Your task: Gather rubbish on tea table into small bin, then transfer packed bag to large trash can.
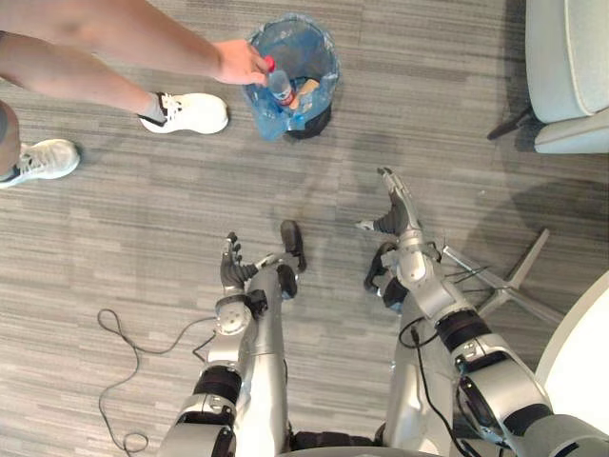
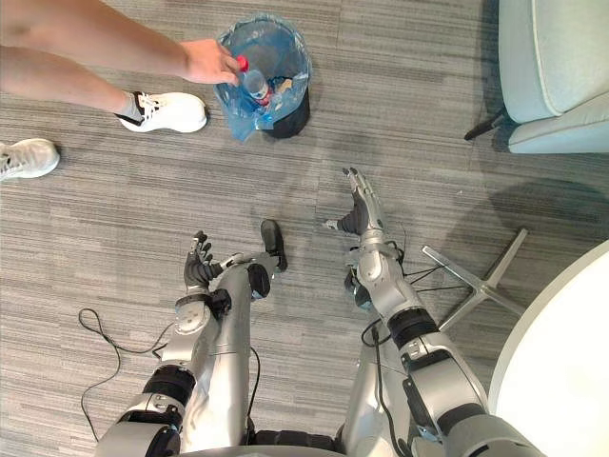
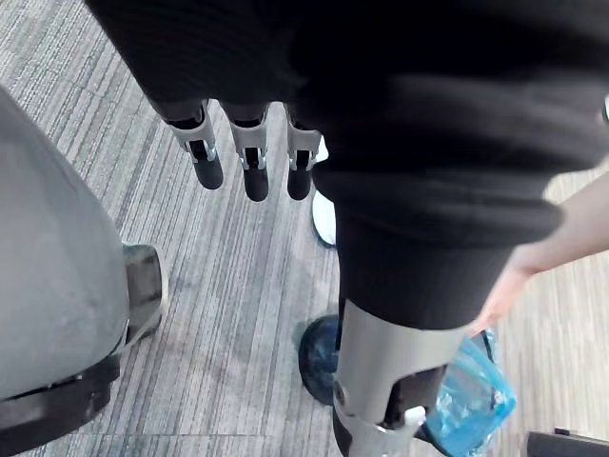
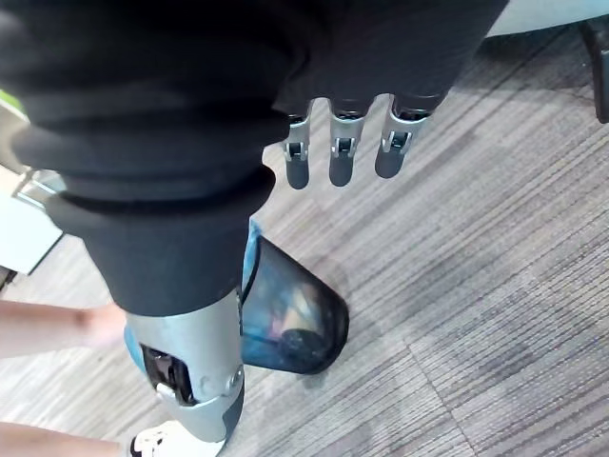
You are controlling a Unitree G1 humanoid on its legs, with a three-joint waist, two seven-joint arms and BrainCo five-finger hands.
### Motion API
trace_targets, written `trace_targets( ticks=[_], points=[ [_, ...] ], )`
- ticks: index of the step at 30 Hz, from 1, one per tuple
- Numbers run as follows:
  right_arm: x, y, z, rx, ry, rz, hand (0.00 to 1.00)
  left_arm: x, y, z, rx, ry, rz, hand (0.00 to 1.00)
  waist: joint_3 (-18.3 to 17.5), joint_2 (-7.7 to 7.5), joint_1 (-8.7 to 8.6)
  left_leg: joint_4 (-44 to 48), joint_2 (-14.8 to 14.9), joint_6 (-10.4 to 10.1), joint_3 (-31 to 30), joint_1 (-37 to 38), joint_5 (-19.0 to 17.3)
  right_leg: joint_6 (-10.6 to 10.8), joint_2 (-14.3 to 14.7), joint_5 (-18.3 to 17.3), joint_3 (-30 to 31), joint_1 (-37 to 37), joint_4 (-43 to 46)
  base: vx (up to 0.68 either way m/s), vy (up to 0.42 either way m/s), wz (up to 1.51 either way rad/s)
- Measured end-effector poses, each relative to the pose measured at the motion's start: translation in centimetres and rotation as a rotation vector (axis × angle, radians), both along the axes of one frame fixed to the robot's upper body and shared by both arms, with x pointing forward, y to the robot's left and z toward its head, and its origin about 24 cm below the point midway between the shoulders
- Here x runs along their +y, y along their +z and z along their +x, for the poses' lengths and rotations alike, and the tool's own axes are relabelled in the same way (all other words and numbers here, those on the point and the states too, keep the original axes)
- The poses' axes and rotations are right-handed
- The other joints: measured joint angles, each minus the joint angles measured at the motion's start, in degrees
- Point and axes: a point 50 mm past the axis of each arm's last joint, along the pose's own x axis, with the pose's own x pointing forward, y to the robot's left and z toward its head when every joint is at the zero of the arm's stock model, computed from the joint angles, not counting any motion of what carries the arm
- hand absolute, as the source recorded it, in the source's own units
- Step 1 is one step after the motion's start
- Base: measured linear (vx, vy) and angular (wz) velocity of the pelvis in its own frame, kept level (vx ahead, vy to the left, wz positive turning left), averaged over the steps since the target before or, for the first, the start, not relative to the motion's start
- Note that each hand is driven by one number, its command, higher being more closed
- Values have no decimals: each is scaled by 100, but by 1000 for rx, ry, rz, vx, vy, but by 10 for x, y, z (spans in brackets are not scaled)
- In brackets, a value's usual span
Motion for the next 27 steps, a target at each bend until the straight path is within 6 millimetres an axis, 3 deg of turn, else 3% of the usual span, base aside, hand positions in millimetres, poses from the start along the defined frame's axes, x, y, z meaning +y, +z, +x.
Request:
trace_targets(
  ticks=[3,7,11,12,14,18,20,23,27],
  points=[
    [6,-21,-17,63,10,55,0,-1,-13,-11,54,-10,15,0,-92,-169,-10,-291,-50,-35,22,550,23,3,9,-3,-64,551,-254,53,-71,7],
    [6,-62,-47,224,-37,220,0,5,-43,-38,187,-44,51,0,-234,-398,-115,-1053,-262,-172,-25,1764,170,33,4,9,-254,1787,-881,117,-84,18],
    [-23,-105,-78,390,-199,374,0,18,-68,-62,321,-65,93,0,-399,-451,-196,-1847,-433,-241,-148,2621,407,100,97,137,-448,2694,-1611,172,-57,20],
    [-38,-122,-91,461,-274,424,0,24,-76,-73,369,-55,99,0,-585,-436,-292,-2028,-483,-204,-222,2752,495,124,109,158,-545,2871,-1784,192,-34,19],
    [-65,-150,-122,572,-420,493,0,35,-92,-93,461,-43,101,0,-865,-414,-324,-2419,-549,-170,-247,3226,619,170,204,218,-613,3344,-2186,204,-39,11],
    [-86,-174,-161,684,-529,540,0,48,-103,-118,530,-22,94,0,-1322,-365,-473,-2960,-654,-226,-346,3802,745,224,301,269,-768,3938,-2688,162,-11,13],
    [-97,-185,-181,743,-574,550,0,49,-104,-121,537,-27,90,0,-1505,-233,-527,-3392,-686,-269,-469,4160,909,240,378,309,-912,4289,-2998,107,-17,21],
    [-102,-189,-189,778,-580,548,0,49,-105,-122,539,-43,84,0,-1661,-73,-585,-3771,-679,-320,-570,4350,1090,214,467,358,-1073,4499,-3218,85,-44,18],
    [-107,-192,-195,790,-614,578,0,48,-104,-121,537,-52,93,0,-1687,-15,-609,-3803,-643,-313,-650,4335,1164,195,479,391,-1441,4744,-3408,27,-12,38]
  ],
)
